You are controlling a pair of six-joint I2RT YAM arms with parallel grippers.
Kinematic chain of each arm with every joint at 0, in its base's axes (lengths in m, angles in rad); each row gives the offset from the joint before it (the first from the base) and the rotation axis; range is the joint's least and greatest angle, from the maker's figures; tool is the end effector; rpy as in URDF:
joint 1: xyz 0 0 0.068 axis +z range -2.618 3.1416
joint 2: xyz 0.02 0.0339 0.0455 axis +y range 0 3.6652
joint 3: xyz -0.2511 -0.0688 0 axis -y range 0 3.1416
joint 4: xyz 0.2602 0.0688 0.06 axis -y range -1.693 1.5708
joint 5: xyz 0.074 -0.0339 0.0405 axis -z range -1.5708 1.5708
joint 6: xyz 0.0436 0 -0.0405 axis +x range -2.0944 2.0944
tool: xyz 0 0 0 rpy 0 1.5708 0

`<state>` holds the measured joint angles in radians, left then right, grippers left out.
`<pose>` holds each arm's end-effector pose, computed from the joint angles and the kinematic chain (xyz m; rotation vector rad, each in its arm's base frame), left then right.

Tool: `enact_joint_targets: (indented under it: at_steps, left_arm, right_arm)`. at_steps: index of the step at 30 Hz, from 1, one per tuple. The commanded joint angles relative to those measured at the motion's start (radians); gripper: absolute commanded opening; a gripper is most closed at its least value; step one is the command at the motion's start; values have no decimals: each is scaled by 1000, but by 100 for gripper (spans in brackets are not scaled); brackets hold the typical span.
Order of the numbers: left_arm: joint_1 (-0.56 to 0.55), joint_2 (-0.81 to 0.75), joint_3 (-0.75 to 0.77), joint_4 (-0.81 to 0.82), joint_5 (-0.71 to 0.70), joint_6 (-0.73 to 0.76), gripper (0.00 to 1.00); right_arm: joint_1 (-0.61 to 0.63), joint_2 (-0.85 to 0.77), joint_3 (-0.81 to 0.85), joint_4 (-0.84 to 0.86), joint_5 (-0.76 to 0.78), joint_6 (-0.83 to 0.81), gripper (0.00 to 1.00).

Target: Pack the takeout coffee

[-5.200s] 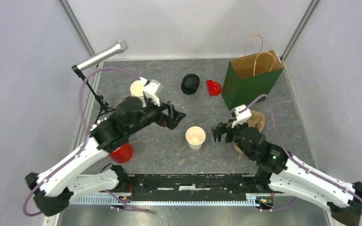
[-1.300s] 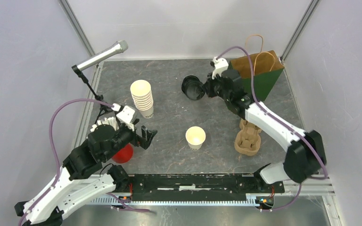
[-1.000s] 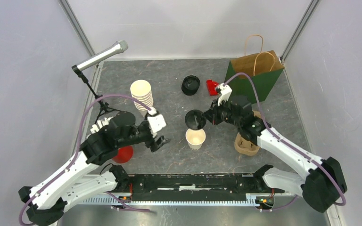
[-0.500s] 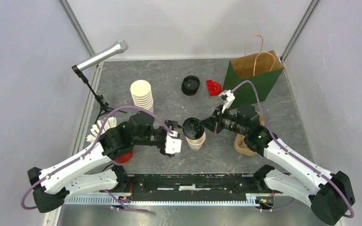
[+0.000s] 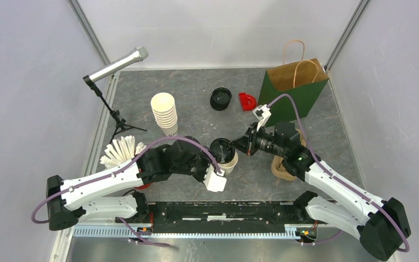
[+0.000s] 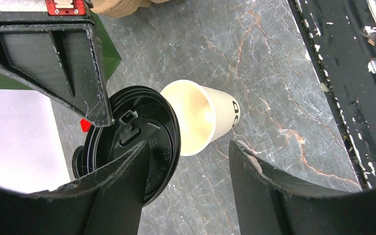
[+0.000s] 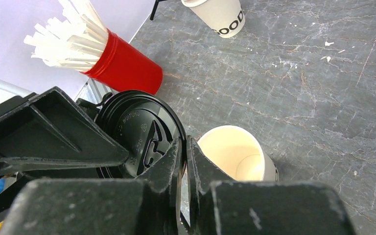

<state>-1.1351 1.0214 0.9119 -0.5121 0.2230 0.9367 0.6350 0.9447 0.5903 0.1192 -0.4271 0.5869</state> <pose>0.0963 -0.2296 0.2910 1.9514 1.0096 -0.3560 0.1892 0.1618 0.2565 -0.3785 1.9324 1.2229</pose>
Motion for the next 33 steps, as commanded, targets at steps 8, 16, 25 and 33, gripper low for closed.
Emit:
enact_joint_targets:
  at_steps: [8, 16, 25, 33]
  left_arm:
    - [-66, 21, 5, 95, -145, 107, 49]
    - [-65, 11, 8, 123, -152, 7, 34]
    - [-65, -13, -3, 190, -203, -233, 24]
    - [-64, -60, 33, 225, -258, -488, 24]
  right_arm:
    - [12, 8, -6, 53, -24, 26, 10]
    - [14, 2, -3, 39, -18, 8, 14]
    - [14, -69, -45, 25, 87, -25, 26]
    - [14, -189, -25, -62, 315, -158, 38]
